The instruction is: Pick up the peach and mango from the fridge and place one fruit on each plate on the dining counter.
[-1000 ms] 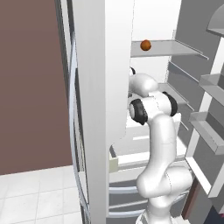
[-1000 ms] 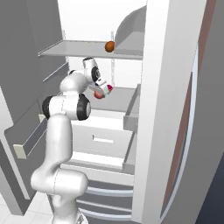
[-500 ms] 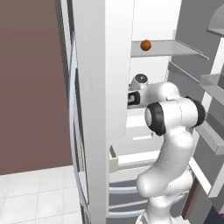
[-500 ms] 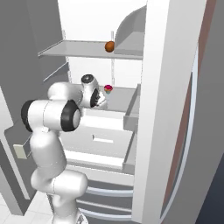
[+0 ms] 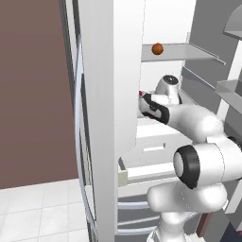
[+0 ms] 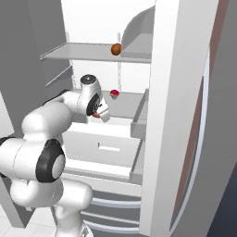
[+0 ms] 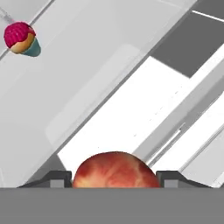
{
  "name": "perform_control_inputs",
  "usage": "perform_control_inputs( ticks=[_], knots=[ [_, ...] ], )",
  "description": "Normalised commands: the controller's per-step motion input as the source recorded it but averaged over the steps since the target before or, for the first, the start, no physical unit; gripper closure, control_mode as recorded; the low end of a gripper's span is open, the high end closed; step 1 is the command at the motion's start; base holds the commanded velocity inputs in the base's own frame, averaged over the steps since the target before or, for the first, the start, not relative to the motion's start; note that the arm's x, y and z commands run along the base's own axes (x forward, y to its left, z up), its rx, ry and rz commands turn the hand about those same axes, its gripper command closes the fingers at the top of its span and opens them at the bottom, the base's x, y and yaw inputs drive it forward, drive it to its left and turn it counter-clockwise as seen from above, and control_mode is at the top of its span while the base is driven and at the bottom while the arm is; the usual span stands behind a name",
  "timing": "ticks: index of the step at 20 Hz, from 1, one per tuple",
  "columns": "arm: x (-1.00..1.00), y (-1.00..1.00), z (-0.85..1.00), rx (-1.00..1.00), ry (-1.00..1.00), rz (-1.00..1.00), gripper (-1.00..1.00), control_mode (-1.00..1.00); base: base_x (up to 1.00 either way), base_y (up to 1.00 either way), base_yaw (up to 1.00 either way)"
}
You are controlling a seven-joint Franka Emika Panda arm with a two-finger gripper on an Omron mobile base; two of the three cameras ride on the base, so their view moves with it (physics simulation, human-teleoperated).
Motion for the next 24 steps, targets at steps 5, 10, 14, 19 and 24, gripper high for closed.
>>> perform_control_inputs(
  ticks=[5,10,14,19,24],
  knots=[
    [-1.0,0.0,0.09,-0.03,0.35,-0.01,1.0,-1.0,0.0,0.0,0.0],
    [-0.99,-0.02,-0.43,-0.03,0.08,0.0,1.0,-1.0,0.0,0.0,0.0],
    [-0.6,-0.01,-0.32,0.0,-0.03,0.0,1.0,-1.0,0.0,0.0,0.0],
    [-0.23,0.0,-0.18,0.0,-0.07,0.0,1.0,-1.0,0.0,0.0,0.0],
    [-0.02,0.0,-0.08,0.0,-0.06,0.0,1.0,-1.0,0.0,0.0,0.0]
  ],
)
